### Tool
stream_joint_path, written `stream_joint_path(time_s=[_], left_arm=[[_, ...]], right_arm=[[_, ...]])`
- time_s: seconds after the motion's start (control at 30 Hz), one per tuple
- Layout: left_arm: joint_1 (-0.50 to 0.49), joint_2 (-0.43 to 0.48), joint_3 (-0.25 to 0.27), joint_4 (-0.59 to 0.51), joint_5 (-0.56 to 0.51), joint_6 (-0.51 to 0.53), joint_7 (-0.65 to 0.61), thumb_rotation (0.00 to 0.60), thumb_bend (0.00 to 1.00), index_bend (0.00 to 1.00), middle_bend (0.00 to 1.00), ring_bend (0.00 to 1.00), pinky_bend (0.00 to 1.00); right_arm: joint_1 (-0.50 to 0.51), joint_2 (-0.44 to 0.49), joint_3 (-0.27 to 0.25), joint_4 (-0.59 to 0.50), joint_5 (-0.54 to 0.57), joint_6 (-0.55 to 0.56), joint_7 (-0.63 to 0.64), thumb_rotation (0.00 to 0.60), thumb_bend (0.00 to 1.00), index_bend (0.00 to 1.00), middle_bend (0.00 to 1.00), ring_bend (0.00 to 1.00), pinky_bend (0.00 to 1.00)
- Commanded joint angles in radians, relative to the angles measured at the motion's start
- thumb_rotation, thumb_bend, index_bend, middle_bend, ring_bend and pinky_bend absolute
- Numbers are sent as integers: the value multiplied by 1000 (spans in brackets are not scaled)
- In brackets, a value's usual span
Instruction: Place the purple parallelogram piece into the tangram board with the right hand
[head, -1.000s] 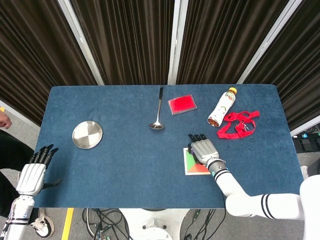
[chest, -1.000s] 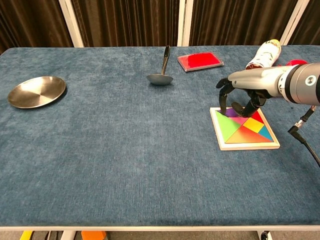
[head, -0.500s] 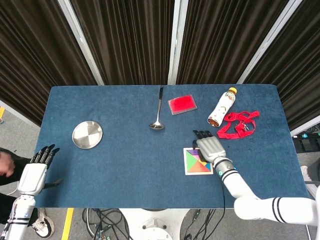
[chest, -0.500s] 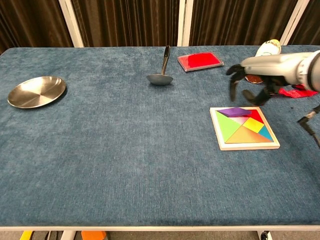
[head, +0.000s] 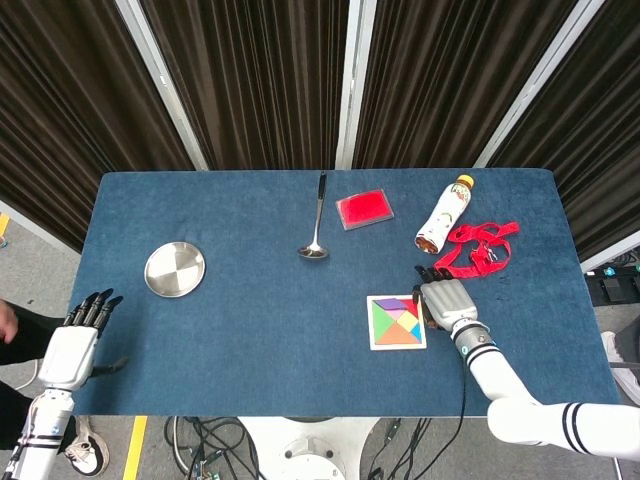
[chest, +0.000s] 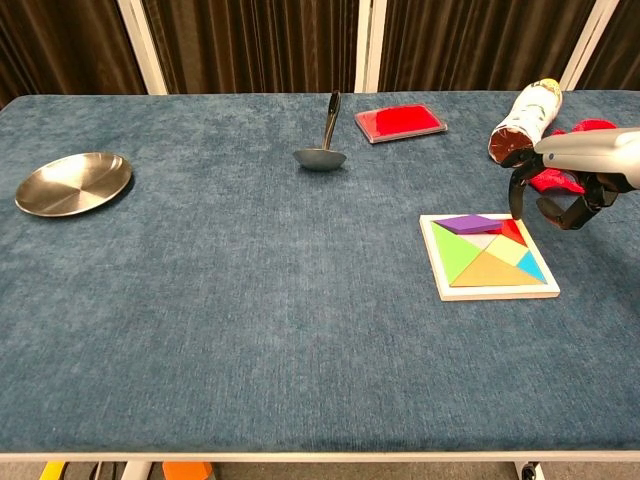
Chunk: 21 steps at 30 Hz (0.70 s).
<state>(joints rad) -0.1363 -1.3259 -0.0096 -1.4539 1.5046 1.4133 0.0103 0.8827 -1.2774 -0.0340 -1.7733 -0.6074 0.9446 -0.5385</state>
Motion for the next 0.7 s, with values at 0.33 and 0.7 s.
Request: stream_joint_path(time_s=[0.33,0.7], left_arm=[[2,1,1,6,-2,0,-10,600,61,116,36,0,161],[5,-1,2,14,-3,3,-20,600,61,116,35,0,161]], right_arm=[[11,-46,19,37,21,-18,-20,600,634,417,0,0,0],[27,-83,38,58,31,-24,-39,600,634,418,0,0,0]])
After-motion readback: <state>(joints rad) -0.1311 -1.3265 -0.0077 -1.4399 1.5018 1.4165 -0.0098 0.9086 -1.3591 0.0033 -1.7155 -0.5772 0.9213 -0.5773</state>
